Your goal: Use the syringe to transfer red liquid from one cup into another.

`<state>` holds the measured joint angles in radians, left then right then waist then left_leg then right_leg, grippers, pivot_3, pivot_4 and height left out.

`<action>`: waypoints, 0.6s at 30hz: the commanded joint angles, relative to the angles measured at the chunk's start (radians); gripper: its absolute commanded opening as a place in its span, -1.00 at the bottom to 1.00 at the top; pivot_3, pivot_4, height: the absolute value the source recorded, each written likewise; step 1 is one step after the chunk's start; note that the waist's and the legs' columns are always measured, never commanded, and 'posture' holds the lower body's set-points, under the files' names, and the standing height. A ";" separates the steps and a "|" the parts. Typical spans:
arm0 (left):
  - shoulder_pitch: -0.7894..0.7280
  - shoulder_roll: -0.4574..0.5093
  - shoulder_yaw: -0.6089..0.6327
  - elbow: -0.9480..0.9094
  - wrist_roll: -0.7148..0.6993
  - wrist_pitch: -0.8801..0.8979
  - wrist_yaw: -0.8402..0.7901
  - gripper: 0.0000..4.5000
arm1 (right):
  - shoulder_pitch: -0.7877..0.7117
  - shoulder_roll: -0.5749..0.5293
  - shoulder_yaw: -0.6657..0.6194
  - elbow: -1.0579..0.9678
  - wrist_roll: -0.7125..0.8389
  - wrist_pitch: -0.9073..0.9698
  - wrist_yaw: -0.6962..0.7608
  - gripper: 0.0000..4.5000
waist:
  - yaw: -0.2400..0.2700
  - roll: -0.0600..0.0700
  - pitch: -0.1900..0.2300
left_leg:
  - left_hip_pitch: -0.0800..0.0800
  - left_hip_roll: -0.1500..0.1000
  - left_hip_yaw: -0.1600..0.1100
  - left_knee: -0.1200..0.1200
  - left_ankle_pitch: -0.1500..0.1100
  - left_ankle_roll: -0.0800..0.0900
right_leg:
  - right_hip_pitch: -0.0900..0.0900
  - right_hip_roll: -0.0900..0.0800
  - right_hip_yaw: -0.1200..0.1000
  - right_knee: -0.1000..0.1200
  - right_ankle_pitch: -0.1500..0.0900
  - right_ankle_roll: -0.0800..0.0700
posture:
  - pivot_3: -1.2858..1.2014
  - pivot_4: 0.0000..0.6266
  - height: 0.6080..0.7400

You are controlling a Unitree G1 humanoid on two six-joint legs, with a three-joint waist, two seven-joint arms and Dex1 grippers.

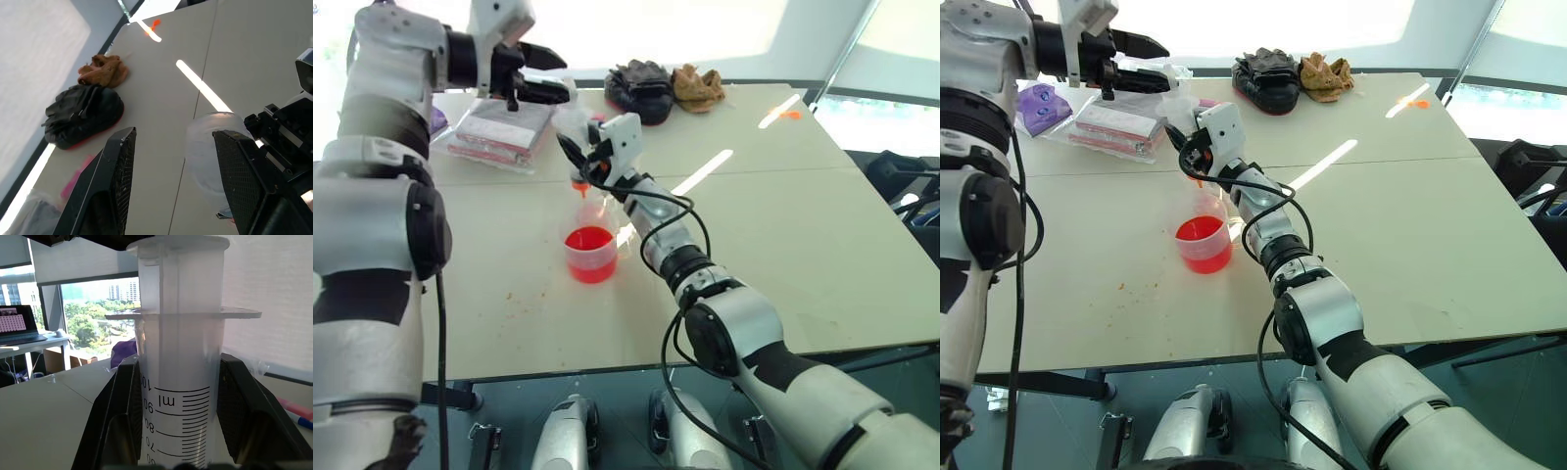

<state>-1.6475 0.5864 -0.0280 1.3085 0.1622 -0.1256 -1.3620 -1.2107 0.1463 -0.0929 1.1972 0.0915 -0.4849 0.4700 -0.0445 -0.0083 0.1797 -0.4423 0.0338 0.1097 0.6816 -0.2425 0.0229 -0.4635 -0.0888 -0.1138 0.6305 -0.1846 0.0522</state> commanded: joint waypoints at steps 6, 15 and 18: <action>0.041 -0.024 -0.032 -0.010 0.018 -0.014 -0.045 0.15 | -0.059 0.006 -0.004 -0.050 0.009 -0.031 -0.002 -0.34 | 0.000 0.000 0.000 | 0.000 0.000 0.000 0.000 0.000 0.000 | 0.000 0.000 0.000 0.000 0.000 0.000 | 0.03 -0.52 1.00; 0.014 -0.024 0.004 -0.009 -0.009 0.011 0.013 0.15 | -0.056 -0.006 -0.005 -0.052 0.010 -0.024 0.007 -0.34 | 0.001 0.000 0.000 | 0.000 0.000 0.000 0.000 0.000 0.000 | 0.000 0.000 0.000 0.000 0.000 0.000 | 0.03 -0.52 1.00; 0.014 -0.021 -0.003 -0.010 -0.003 0.004 0.013 0.15 | -0.053 -0.015 -0.006 -0.068 0.015 -0.021 0.017 -0.34 | 0.000 0.000 0.000 | 0.000 0.000 0.000 0.000 0.000 0.000 | 0.000 0.000 0.000 0.000 0.000 0.000 | 0.03 -0.52 1.00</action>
<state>-1.6210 0.5760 -0.0239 1.2977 0.1588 -0.1169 -1.3398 -1.2108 0.1269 -0.0959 1.2022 0.0926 -0.4847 0.4803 -0.0446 -0.0084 0.1797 -0.4423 0.0338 0.1094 0.6818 -0.2424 0.0230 -0.4634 -0.0887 -0.1138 0.6308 -0.1846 0.0522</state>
